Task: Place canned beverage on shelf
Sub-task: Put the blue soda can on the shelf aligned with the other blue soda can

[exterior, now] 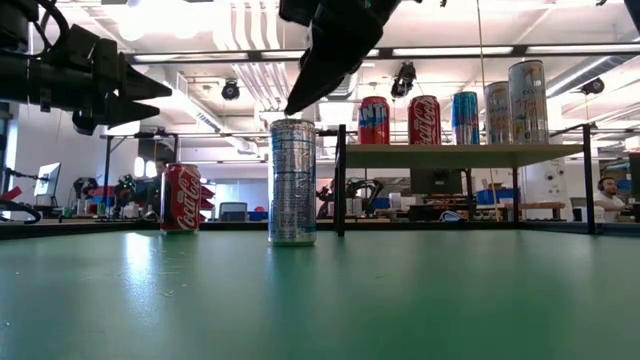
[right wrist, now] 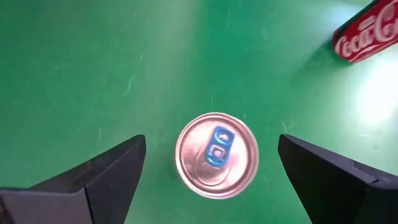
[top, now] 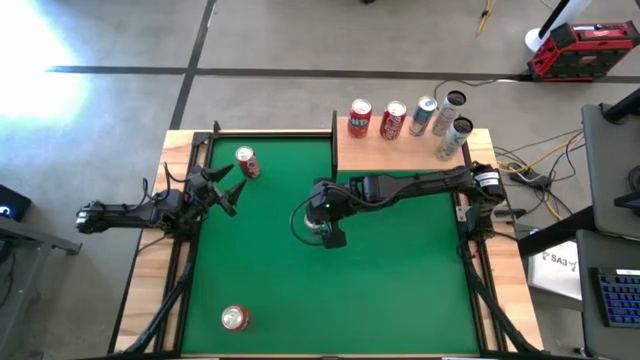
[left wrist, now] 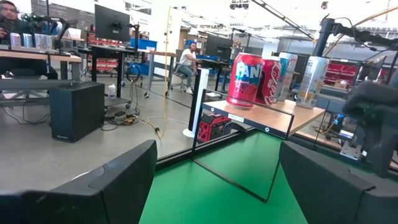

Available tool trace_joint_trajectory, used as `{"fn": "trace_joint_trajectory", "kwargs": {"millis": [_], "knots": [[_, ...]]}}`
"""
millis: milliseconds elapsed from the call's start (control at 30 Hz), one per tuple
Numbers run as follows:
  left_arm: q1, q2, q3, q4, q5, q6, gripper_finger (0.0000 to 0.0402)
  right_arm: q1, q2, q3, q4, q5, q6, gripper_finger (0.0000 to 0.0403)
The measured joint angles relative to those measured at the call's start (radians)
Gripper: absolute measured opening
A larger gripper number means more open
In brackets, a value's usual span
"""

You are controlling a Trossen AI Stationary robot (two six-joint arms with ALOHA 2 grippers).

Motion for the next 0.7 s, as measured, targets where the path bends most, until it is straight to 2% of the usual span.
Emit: {"fn": "trace_joint_trajectory", "kwargs": {"millis": [467, 700], "knots": [[0.0, 0.0, 0.0, 0.0, 0.0, 0.0, 0.0324, -0.029, 0.054, 0.003, 0.013, -0.025, 0.003, 0.0359], [0.0, 0.0, 0.0, 0.0, 0.0, 0.0, 0.0324, -0.037, 0.065, 0.003, 0.013, -0.08, -0.005, 0.0359]]}}
